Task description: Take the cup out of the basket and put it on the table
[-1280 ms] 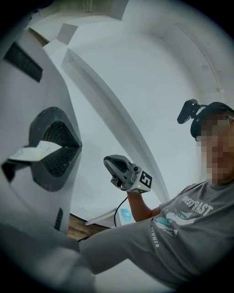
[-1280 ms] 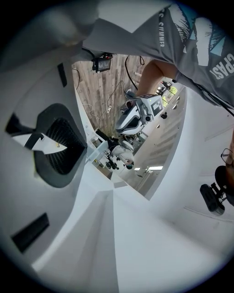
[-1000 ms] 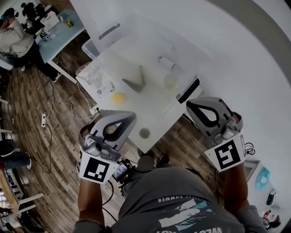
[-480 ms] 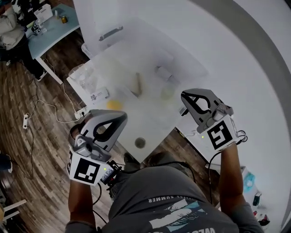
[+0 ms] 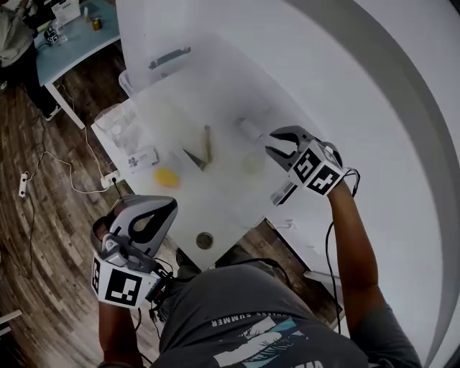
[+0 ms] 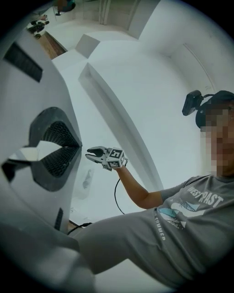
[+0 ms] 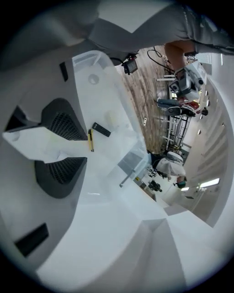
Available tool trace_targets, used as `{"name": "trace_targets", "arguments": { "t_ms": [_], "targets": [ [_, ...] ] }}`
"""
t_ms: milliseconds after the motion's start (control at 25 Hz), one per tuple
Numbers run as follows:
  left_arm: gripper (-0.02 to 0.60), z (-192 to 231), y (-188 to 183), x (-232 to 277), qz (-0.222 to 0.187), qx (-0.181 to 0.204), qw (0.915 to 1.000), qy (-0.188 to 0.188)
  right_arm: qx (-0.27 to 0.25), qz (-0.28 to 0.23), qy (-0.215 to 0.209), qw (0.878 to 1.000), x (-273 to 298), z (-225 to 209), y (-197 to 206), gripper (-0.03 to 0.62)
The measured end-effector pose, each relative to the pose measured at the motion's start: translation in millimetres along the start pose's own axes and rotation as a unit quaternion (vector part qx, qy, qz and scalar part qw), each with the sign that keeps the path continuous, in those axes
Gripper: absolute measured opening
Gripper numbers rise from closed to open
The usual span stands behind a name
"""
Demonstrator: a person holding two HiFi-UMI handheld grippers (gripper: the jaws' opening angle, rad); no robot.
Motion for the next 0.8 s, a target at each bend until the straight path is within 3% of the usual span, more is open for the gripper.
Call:
{"name": "trace_targets", "arguments": {
  "t_ms": [200,440,600,720,800],
  "targets": [
    [0.01,-1,7,7,0.024,-0.032,0.999,-0.019,-0.004,0.097,-0.093,0.991,87,-16,39,0.129],
    [0.01,-4,23,12,0.055,-0.063,0.996,-0.033,0.001,0.221,-0.204,0.954,181,0,93,0.144],
    [0.011,-7,27,10,0.073,-0.084,0.9926,-0.048,-0.028,0.24,-0.207,0.948,222,2,109,0.144],
    [0.011,-9,29,9,0.084,-0.094,0.9905,-0.056,-0.033,0.276,-0.216,0.936,240,7,125,0.144],
    [0.011,-10,29,7,0.09,-0.095,0.9894,-0.062,-0.049,0.316,-0.199,0.926,243,5,135,0.133]
  ]
}}
Point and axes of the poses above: the fingertips, and each gripper's own axes: x forward along the fingers, z to its left, y out of its underside, the point moved 8 cm from there along -x, backward along the fingers, and after that the axes turned 4 degrees about x, right-handed, at the moved point
